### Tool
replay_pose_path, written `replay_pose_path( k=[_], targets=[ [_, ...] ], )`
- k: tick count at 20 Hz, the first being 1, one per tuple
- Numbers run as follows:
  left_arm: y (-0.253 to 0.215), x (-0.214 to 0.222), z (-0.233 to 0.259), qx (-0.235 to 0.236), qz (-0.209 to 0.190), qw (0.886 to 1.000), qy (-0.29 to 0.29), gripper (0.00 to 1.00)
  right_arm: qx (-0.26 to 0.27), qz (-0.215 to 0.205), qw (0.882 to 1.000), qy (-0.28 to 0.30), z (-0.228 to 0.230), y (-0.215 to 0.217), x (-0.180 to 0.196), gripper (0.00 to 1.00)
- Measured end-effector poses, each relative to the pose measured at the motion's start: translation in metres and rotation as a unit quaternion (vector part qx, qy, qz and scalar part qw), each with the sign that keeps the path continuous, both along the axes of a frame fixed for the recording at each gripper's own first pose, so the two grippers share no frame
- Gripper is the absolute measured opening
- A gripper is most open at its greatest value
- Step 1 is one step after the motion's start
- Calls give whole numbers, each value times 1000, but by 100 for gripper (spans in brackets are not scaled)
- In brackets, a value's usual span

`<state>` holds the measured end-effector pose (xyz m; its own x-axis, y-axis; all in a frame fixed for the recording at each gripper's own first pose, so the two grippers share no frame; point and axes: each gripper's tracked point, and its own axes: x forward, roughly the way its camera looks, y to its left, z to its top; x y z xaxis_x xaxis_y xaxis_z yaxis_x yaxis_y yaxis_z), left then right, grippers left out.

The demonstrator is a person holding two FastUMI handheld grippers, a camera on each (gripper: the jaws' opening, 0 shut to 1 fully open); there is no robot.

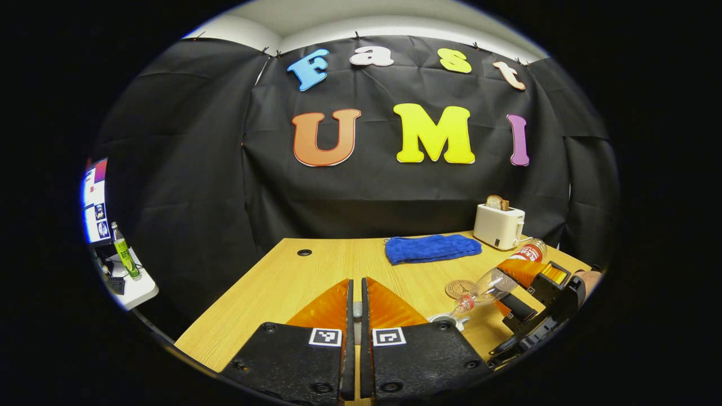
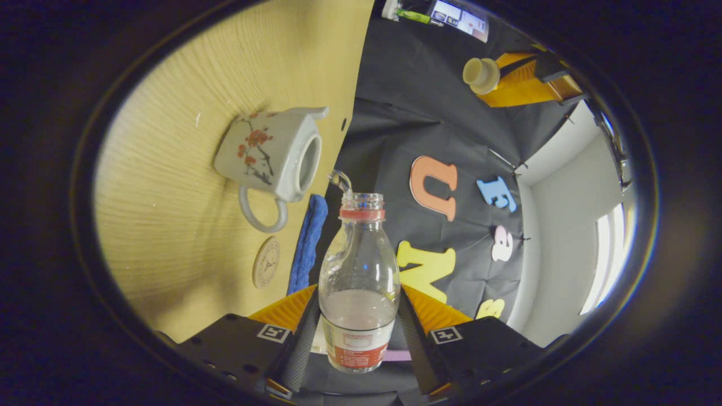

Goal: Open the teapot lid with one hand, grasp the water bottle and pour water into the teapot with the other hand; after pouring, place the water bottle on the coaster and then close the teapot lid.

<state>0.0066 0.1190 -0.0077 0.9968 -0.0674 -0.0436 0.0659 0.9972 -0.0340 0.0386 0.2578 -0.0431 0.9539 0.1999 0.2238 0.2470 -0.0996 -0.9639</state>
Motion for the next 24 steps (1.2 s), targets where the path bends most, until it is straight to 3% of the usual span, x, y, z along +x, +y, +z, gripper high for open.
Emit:
replay_pose_path(
  k=[24],
  targets=[
    [-8, -2, 0, 8, -14, 1000, 1, 6, -121, 5, 990, -72, 29, 16, -7, 74]
  ],
)
